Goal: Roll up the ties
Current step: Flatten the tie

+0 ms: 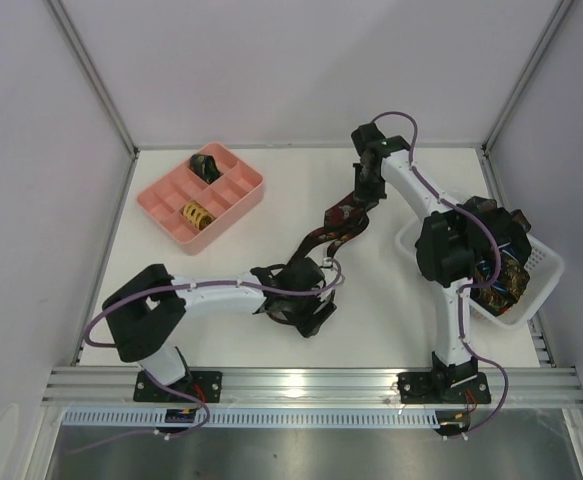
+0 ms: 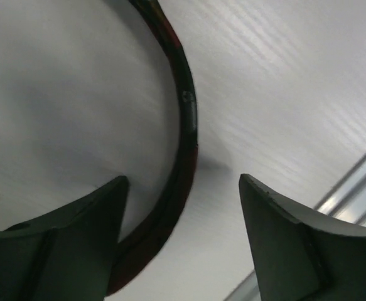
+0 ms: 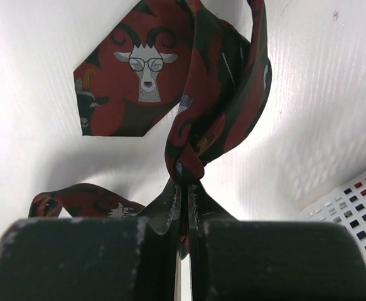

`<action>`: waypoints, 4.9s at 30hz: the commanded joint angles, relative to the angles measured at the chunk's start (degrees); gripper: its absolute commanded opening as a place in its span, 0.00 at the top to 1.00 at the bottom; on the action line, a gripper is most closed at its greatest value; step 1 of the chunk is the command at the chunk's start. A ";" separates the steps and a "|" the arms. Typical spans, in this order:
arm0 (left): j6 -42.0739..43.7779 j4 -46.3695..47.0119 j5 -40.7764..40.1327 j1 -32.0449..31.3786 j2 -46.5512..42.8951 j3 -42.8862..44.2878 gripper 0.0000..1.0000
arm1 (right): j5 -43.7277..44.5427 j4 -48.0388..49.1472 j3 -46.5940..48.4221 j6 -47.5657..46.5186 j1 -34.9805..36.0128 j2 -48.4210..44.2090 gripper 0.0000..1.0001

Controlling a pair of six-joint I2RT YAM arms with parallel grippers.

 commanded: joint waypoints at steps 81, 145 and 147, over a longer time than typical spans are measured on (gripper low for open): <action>-57.68 44.24 35.27 6.99 -19.41 -43.69 0.78 | 19.50 -6.51 13.43 -2.33 11.46 12.77 0.33; -33.76 15.23 33.42 12.27 2.54 -17.84 0.34 | -30.71 65.04 -29.01 17.64 -13.77 -18.07 1.00; -33.59 14.87 33.33 12.27 1.84 -18.89 0.34 | -29.82 63.47 -33.66 16.14 -13.76 -19.67 1.00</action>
